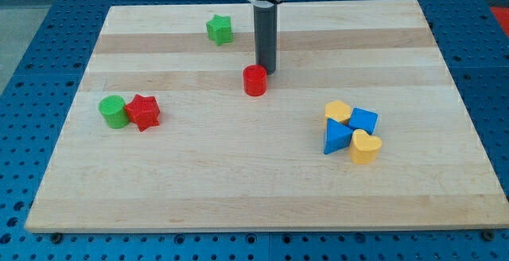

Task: Place red circle into red star

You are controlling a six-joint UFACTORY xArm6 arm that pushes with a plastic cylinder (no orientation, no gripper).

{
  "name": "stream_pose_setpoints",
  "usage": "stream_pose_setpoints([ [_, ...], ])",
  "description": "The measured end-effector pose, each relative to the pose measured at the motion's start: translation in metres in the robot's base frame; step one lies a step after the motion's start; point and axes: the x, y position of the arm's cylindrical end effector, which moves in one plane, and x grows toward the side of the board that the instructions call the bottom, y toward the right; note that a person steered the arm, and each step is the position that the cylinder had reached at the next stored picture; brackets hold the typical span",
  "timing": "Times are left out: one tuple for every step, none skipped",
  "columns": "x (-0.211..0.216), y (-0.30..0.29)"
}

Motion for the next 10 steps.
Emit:
stream_pose_setpoints([
  [0.016, 0.002],
  [0.037, 0.002],
  [0.048, -0.004],
  [0.05, -0.031],
  [0.053, -0.069],
  [0.064, -0.089],
  [0.07, -0.057],
  [0.095, -0.041],
  [0.104, -0.069],
  [0.095, -0.104],
])
